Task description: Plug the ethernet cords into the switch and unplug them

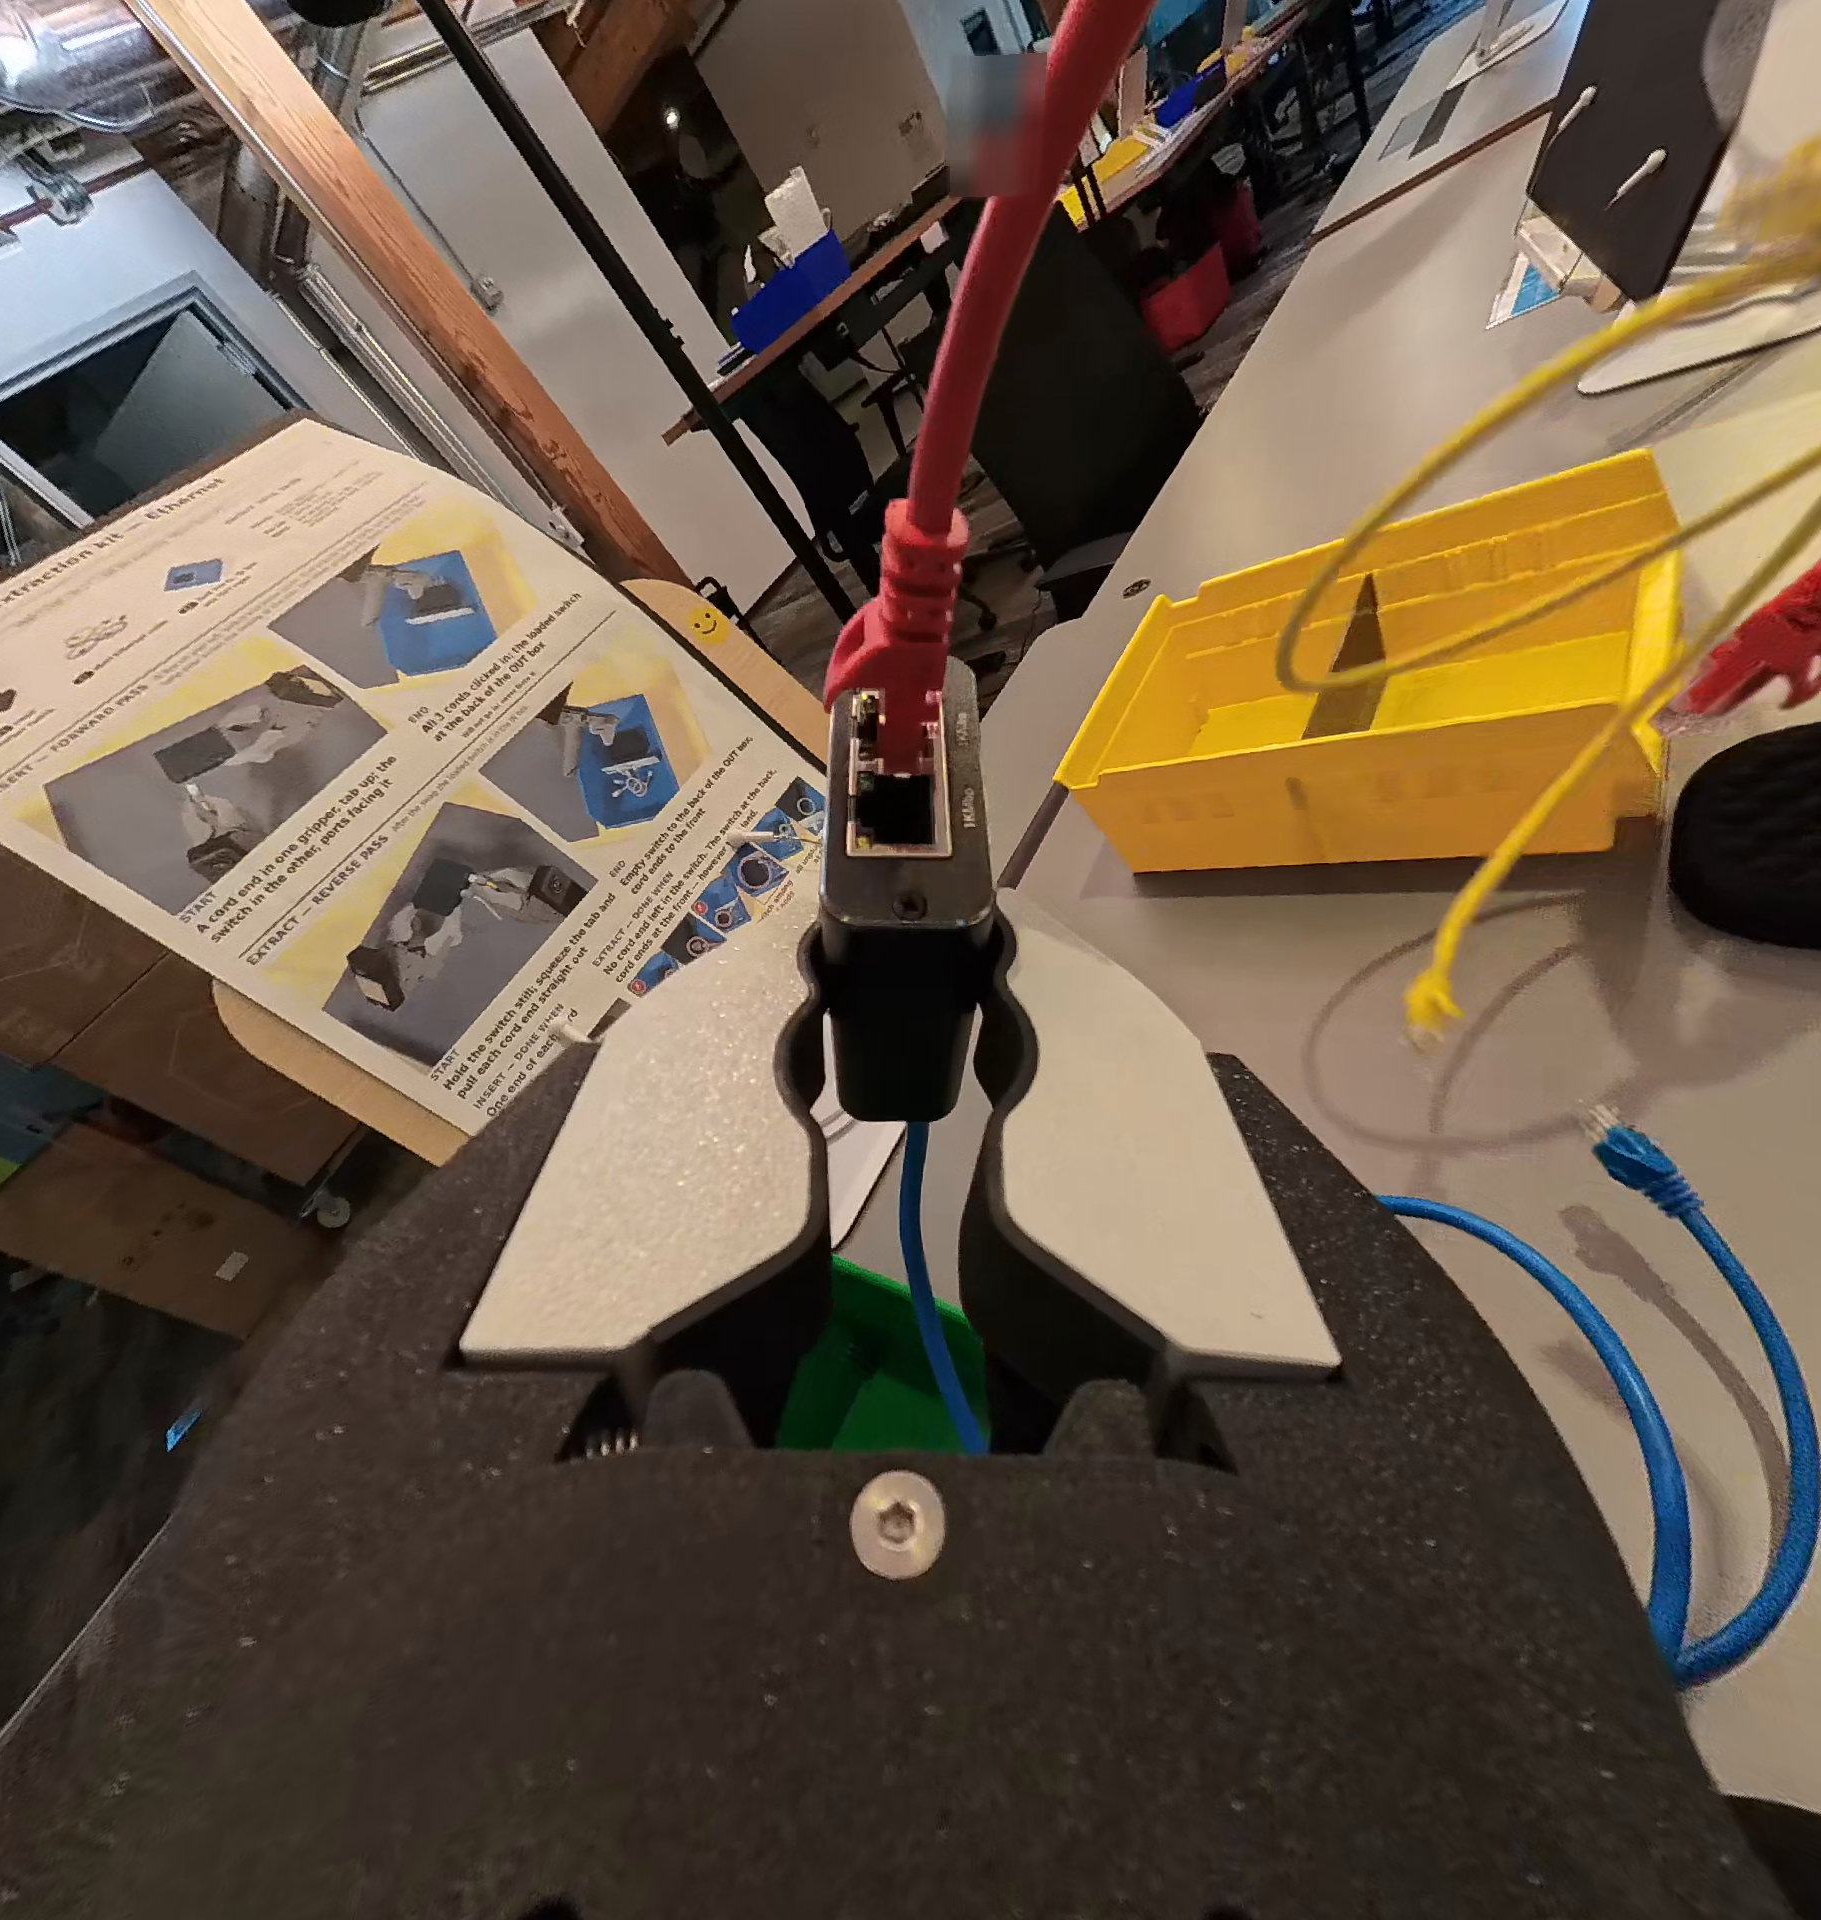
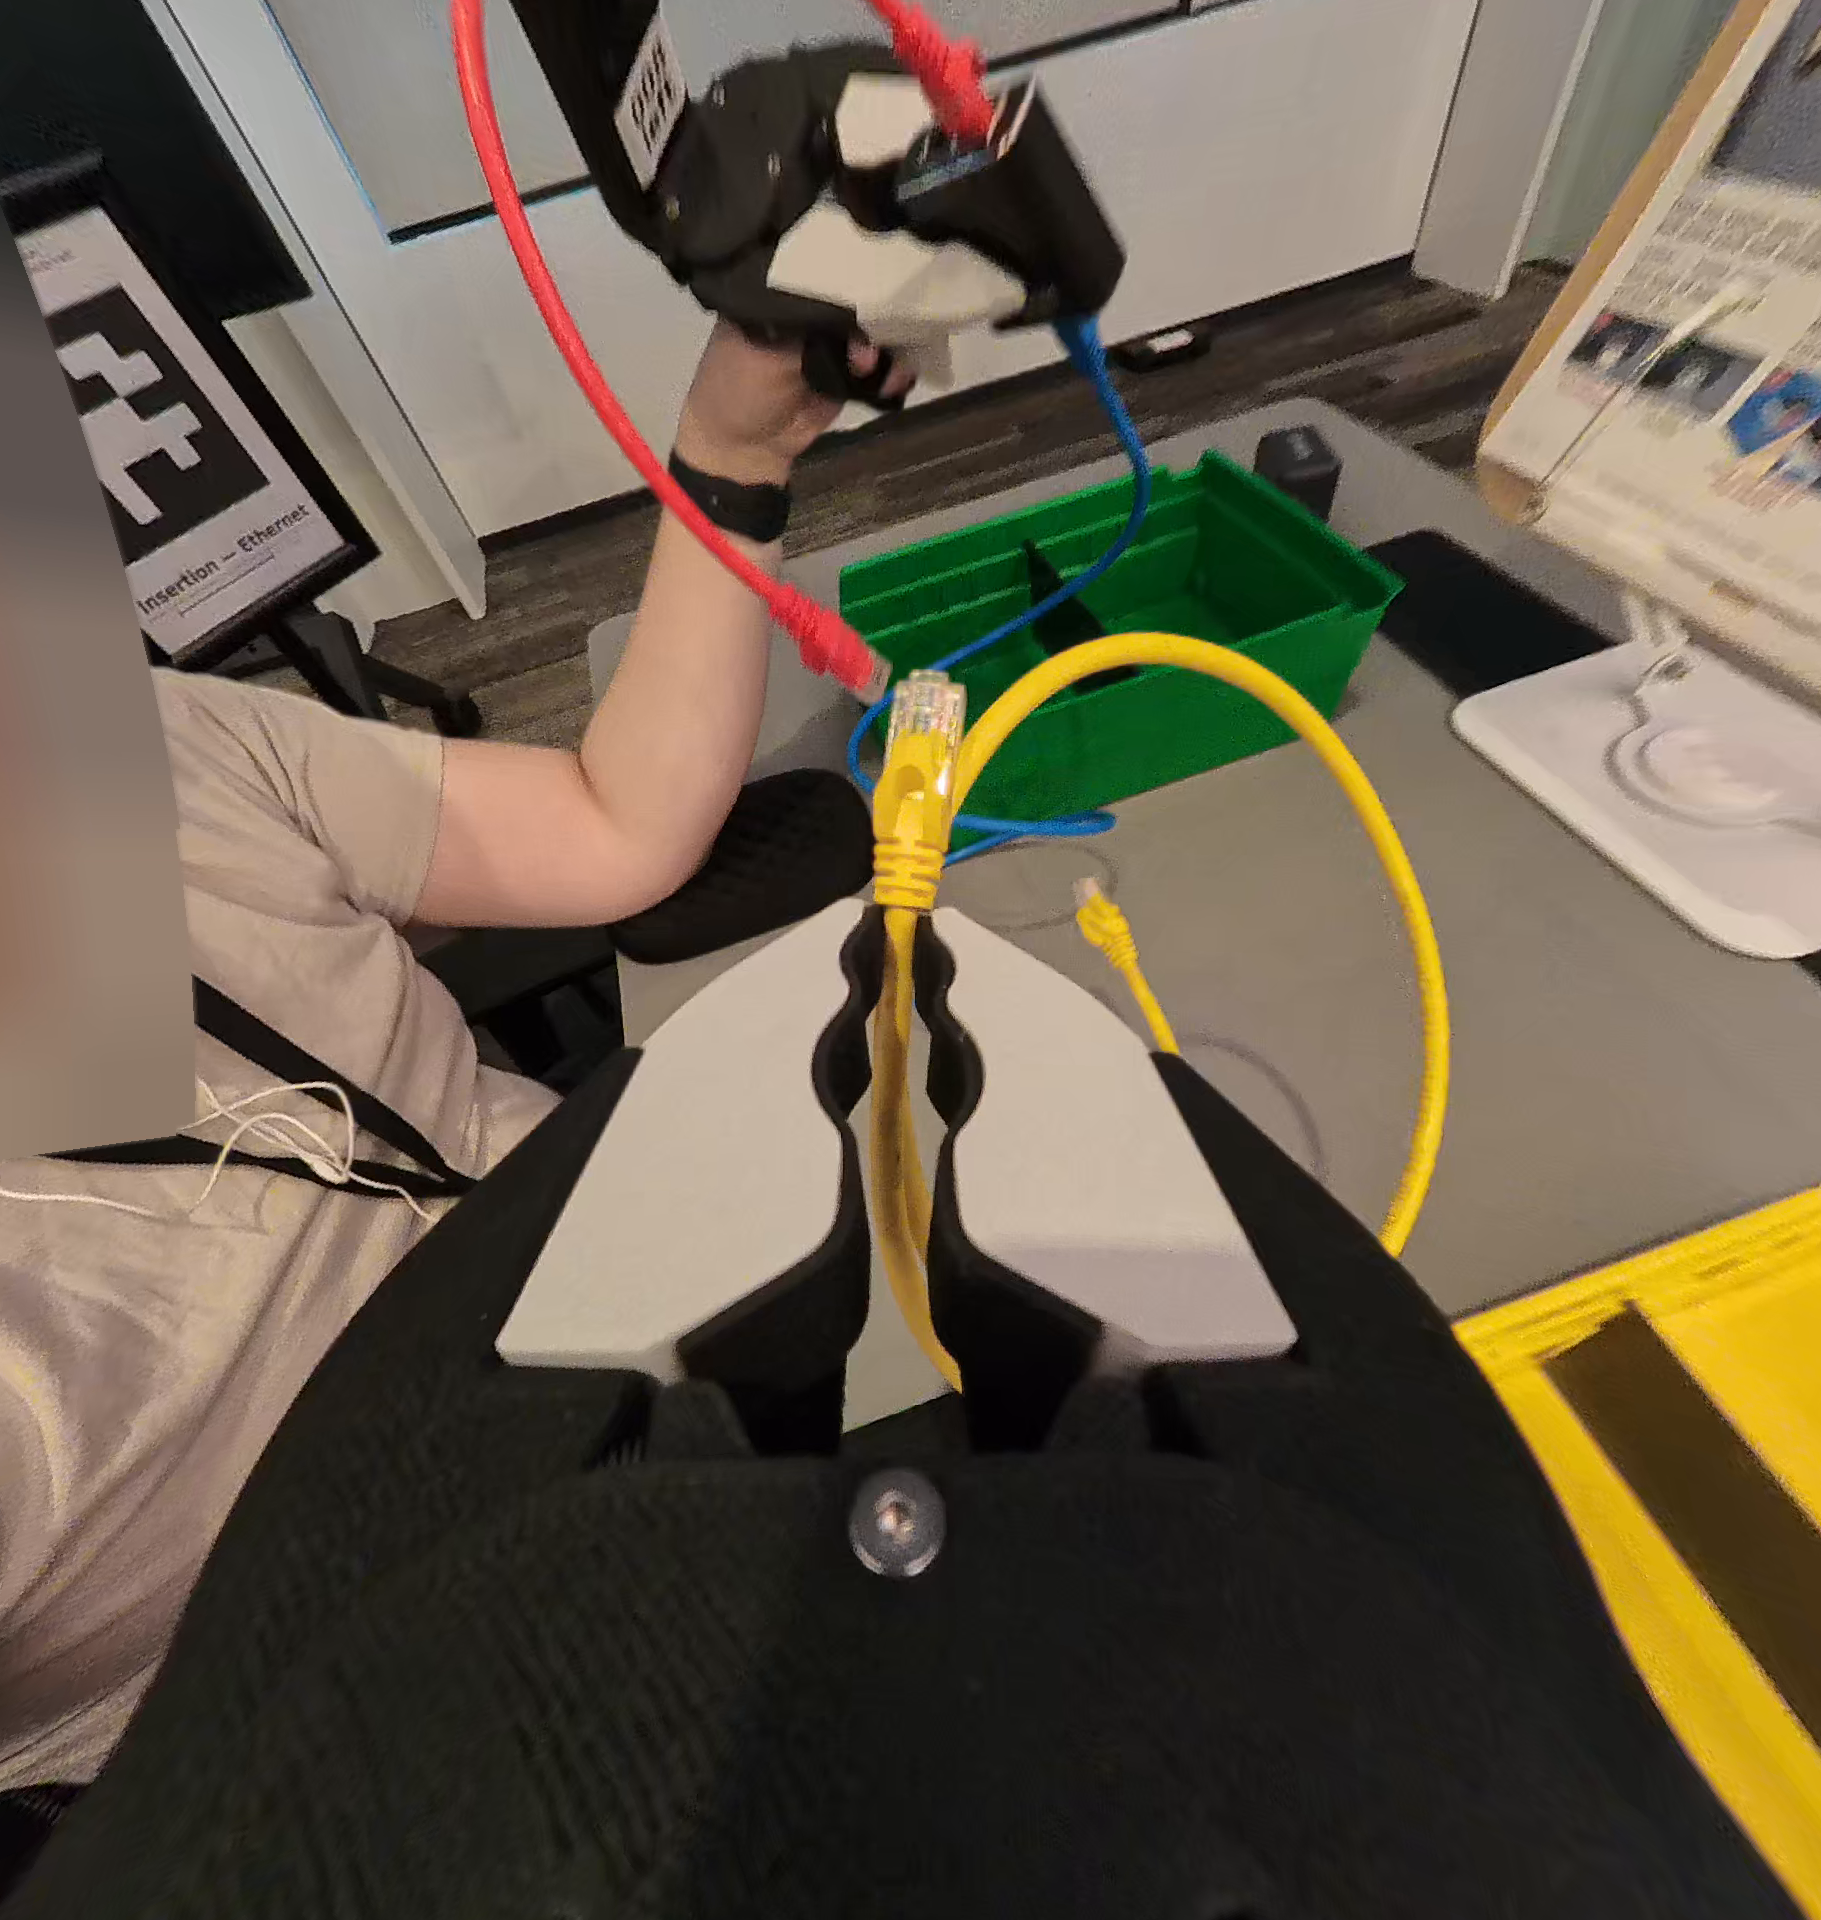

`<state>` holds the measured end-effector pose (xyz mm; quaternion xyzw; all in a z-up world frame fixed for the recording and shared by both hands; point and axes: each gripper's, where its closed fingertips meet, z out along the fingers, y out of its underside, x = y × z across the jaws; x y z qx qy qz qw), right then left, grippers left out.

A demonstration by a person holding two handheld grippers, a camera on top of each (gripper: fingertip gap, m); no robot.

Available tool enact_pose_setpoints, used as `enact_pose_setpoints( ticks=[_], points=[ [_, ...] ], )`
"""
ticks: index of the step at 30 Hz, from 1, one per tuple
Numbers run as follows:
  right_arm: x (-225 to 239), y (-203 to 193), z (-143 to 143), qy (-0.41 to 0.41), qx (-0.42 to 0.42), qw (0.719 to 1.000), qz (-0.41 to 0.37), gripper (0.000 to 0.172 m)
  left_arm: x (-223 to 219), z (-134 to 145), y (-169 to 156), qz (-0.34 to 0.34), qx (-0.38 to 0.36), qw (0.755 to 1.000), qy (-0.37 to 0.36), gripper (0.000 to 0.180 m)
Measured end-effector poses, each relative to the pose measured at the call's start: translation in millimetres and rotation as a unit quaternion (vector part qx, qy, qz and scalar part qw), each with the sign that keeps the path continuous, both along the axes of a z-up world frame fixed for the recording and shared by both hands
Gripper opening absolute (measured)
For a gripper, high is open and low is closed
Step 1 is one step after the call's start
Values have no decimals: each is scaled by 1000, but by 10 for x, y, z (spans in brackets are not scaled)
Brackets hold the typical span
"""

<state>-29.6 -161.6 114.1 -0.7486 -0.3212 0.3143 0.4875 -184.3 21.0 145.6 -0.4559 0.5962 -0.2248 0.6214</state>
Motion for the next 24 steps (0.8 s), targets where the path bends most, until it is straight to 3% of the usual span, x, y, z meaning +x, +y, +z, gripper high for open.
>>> enact_pose_setpoints(
  ticks=[6, 11, 19, 24],
  points=[
    [327, -13, 517, -55, 34, 997, -47, 7, -21, 3, -8, -2, 0, 1000, 0, 24],
    [887, -139, 594, -72, 13, 994, -76, 7, 3, -22, 4, -3, -1, 1000, 5, 24],
    [1633, -151, -22, -92, -67, 988, -106, 6, 53, -23, -33, -9, 1, 1000, 6, 24],
    [1670, -61, -545, -121, -71, 988, -72, 7, 100, -65, -30, -7, 2, 1000, 17, 24]
  ],
)
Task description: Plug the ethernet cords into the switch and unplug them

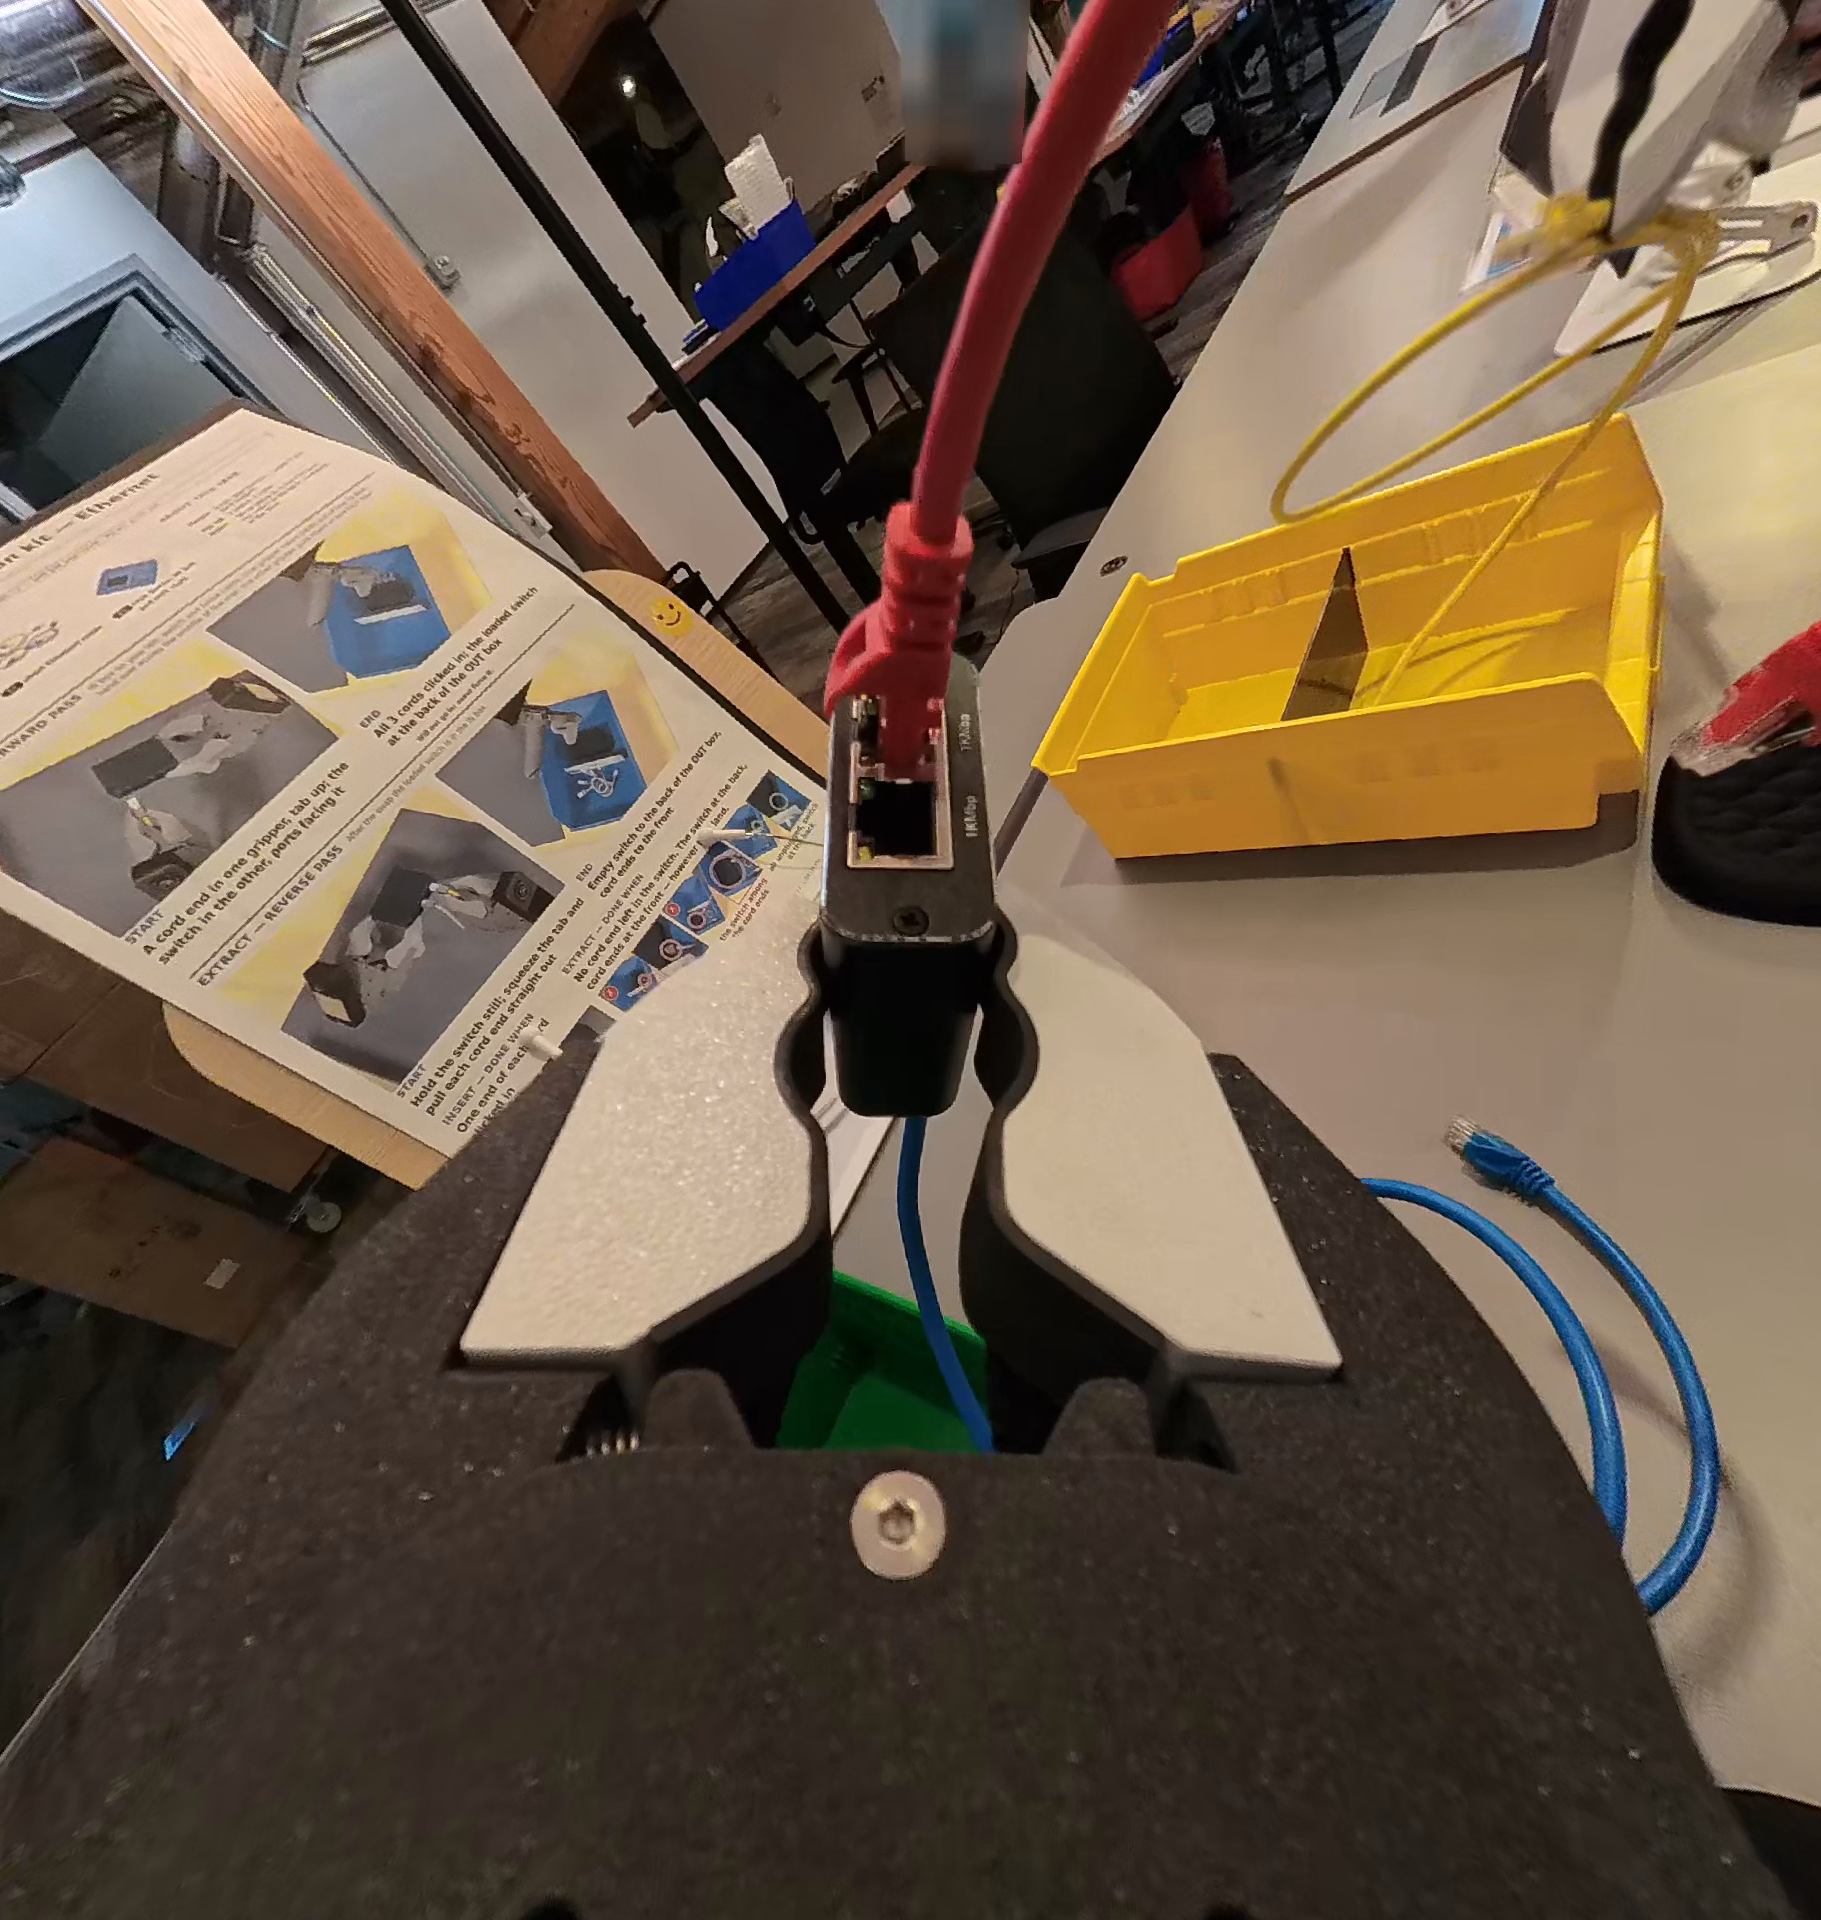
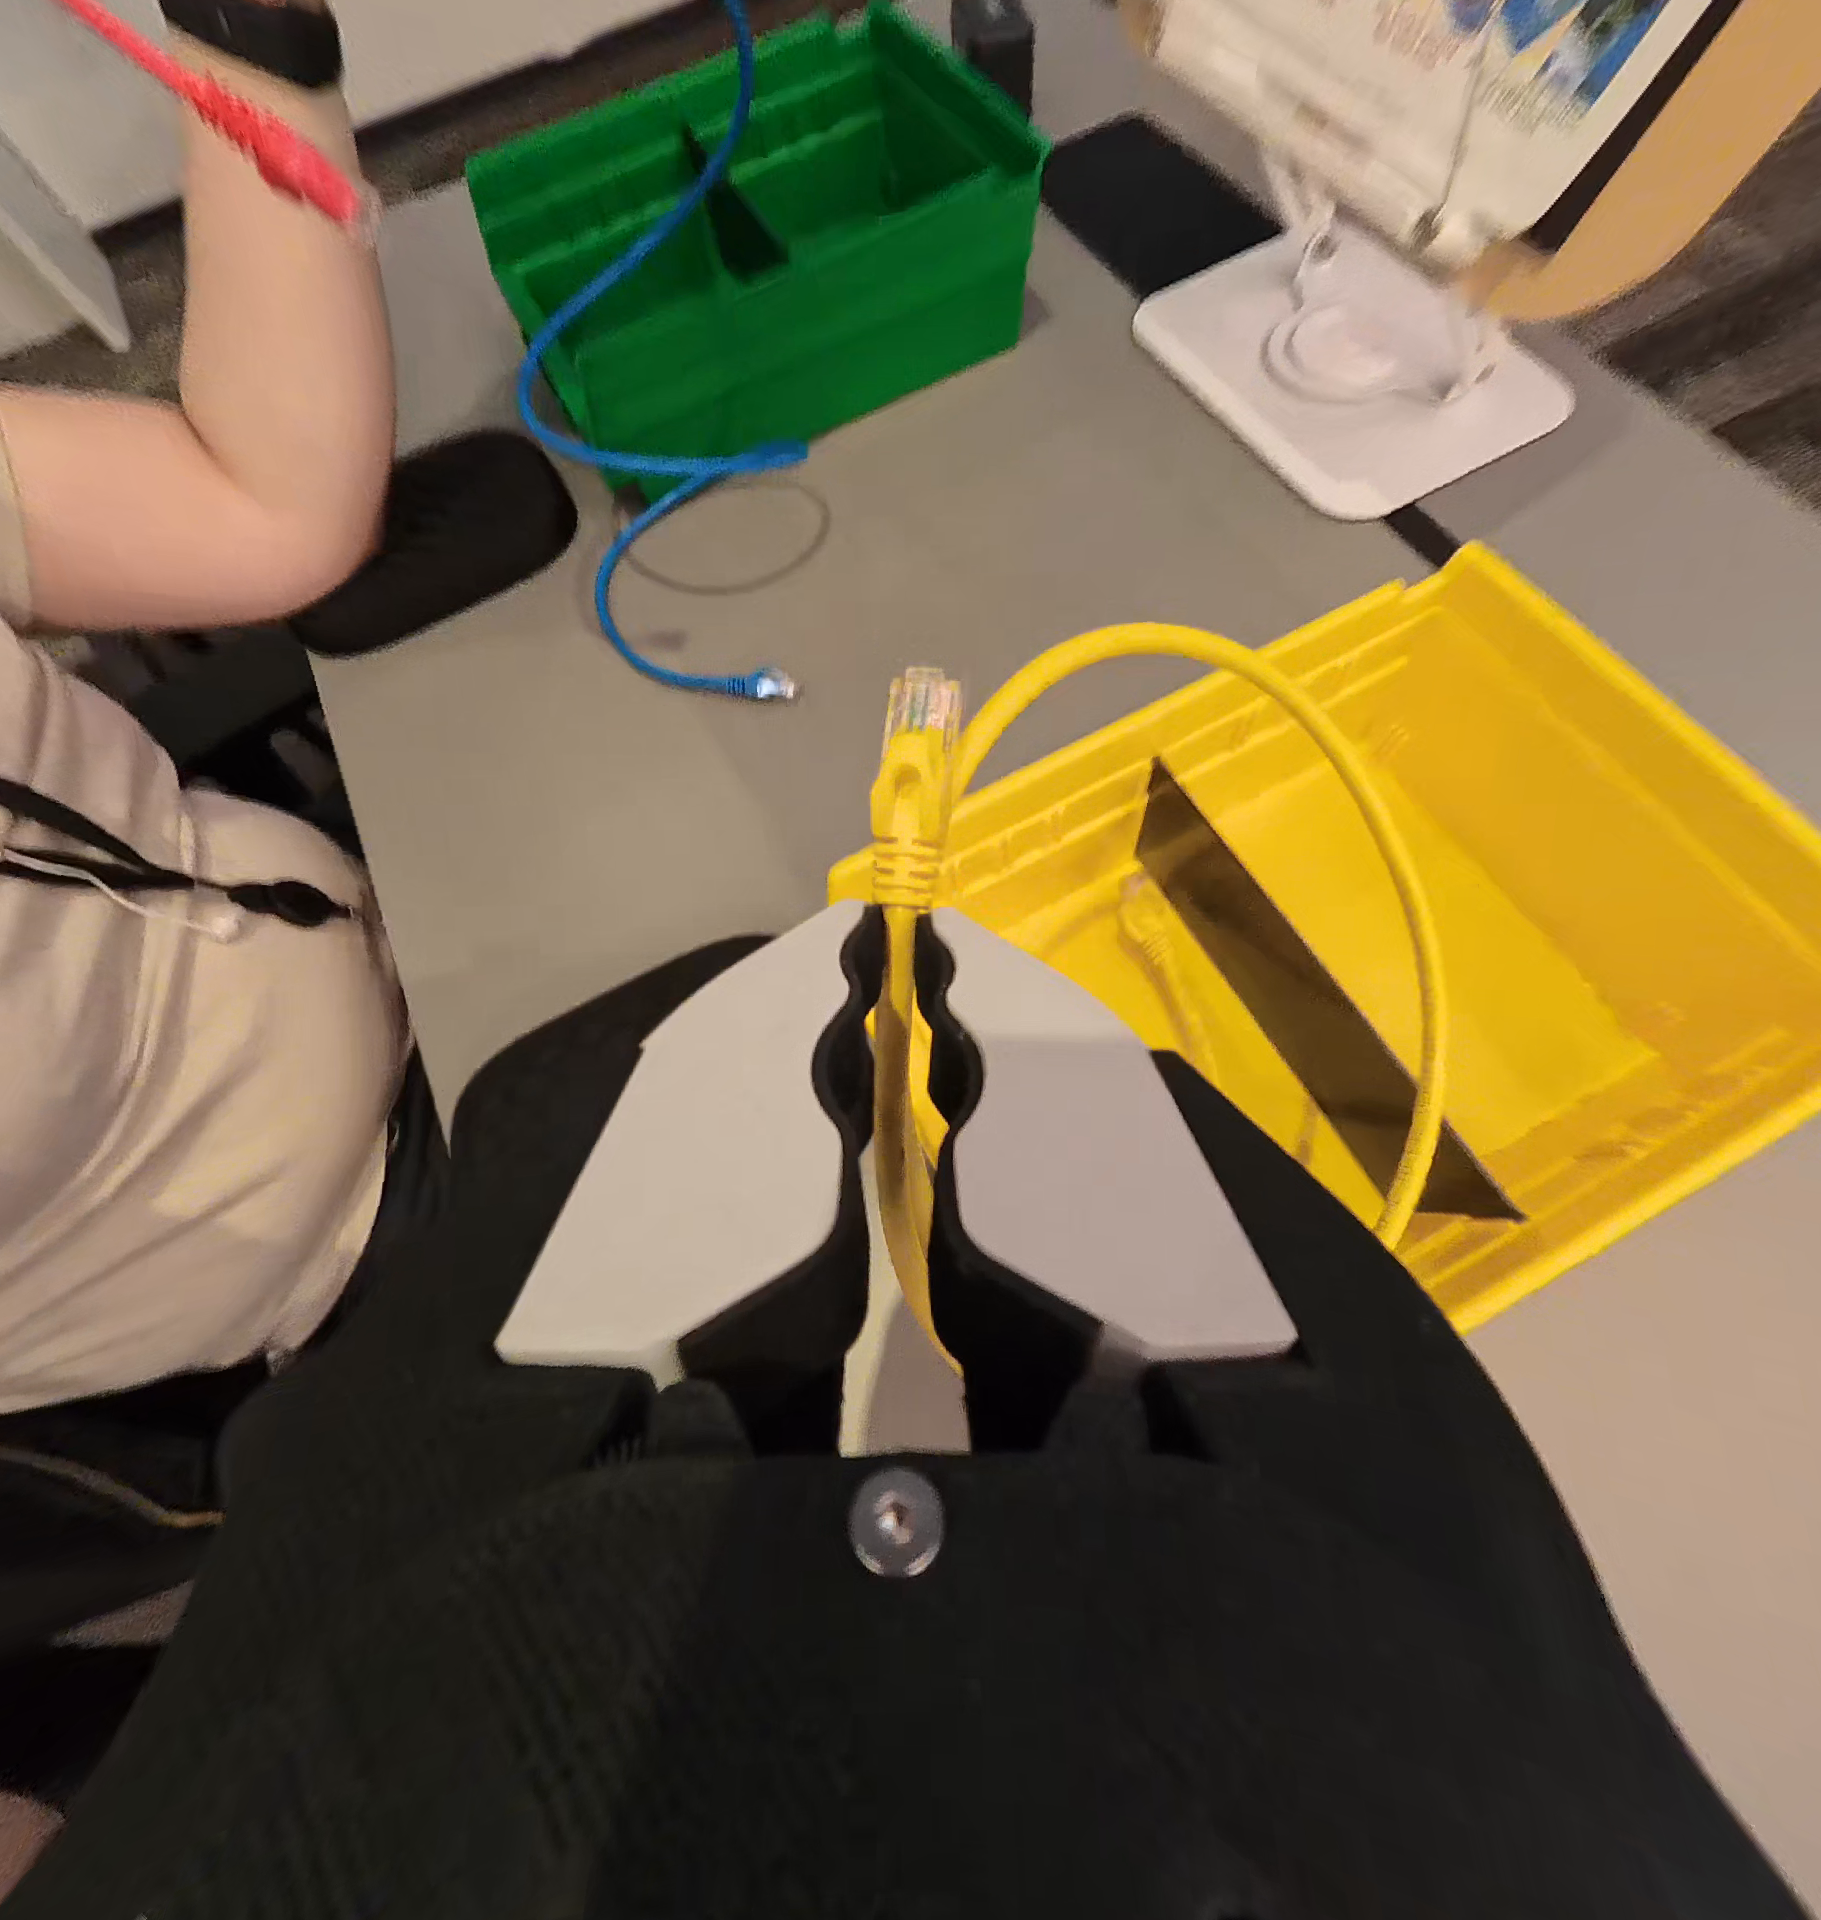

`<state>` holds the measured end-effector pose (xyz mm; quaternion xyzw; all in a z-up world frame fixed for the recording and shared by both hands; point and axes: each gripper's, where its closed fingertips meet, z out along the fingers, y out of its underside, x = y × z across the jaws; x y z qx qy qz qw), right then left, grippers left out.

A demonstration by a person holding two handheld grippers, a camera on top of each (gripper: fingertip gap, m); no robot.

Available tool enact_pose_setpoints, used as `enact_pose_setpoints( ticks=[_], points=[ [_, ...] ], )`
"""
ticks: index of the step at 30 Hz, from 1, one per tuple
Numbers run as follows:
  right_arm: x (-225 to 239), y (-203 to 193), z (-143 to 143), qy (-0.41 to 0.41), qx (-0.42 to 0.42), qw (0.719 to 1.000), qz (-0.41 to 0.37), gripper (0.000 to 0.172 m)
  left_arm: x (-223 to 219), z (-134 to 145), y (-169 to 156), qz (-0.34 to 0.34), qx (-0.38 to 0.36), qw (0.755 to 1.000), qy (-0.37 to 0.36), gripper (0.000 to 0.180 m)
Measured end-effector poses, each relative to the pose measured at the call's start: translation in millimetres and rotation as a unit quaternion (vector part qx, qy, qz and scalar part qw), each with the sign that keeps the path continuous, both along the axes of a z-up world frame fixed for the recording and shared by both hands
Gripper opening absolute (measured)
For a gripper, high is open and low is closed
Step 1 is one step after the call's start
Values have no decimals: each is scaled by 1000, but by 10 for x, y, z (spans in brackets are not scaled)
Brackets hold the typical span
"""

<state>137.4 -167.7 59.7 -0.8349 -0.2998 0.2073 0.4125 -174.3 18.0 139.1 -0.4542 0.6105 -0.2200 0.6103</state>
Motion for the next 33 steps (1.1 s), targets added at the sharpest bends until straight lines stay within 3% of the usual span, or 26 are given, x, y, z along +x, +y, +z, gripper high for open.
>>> enact_pose_setpoints(
  ticks=[6, 13, 18, 26, 33],
  points=[
    [-156, -41, -696, -20, -113, 989, 89, 7, 79, -48, -23, -2, 3, 1000, 15, 24],
    [-64, 104, -1390, -134, -204, 964, 102, 7, 158, -95, -61, -3, 10, 999, 31, 24],
    [-180, 50, -1730, -152, -284, 939, 119, 8, 204, -69, -129, -6, 23, 999, 32, 24],
    [-258, 142, -1451, -95, -208, 968, 103, 20, 258, -128, -165, -13, 23, 999, 47, 24],
    [-121, 85, -1147, -122, -110, 984, 66, 20, 273, -176, -100, -8, 14, 999, 52, 24]
  ],
)
